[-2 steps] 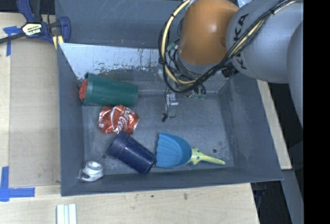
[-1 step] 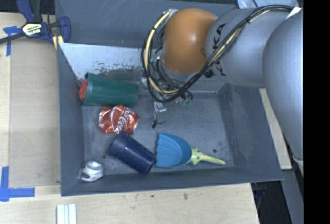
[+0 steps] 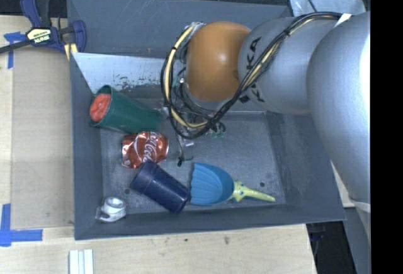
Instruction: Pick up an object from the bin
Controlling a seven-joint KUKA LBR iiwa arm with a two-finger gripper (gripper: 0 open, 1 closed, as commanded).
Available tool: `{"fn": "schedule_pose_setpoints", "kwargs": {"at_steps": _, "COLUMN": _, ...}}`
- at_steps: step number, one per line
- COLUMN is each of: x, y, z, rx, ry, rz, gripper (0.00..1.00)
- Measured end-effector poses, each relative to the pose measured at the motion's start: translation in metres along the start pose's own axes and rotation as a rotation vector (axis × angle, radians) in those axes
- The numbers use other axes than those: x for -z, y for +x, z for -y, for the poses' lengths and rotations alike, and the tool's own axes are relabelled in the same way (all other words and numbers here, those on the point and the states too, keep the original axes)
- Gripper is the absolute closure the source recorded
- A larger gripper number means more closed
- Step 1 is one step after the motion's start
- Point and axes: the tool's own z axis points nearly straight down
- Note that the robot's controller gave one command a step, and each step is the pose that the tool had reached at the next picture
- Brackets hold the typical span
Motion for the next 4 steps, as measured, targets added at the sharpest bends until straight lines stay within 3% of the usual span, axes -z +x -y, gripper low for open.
{"fn": "schedule_pose_setpoints", "kwargs": {"at_steps": 1, "x": -0.007, "y": -0.026, "z": -0.050, "rx": 0.150, "ry": 0.000, "rz": 0.008, "gripper": 0.00}}
{"fn": "schedule_pose_setpoints", "kwargs": {"at_steps": 2, "x": -0.019, "y": -0.026, "z": -0.073, "rx": 0.227, "ry": 0.009, "rz": 0.002, "gripper": 0.00}}
{"fn": "schedule_pose_setpoints", "kwargs": {"at_steps": 3, "x": -0.005, "y": -0.009, "z": -0.060, "rx": 0.170, "ry": -0.001, "rz": 0.002, "gripper": 0.00}}
{"fn": "schedule_pose_setpoints", "kwargs": {"at_steps": 4, "x": 0.030, "y": -0.010, "z": -0.072, "rx": -0.068, "ry": 0.003, "rz": 0.008, "gripper": 0.00}}
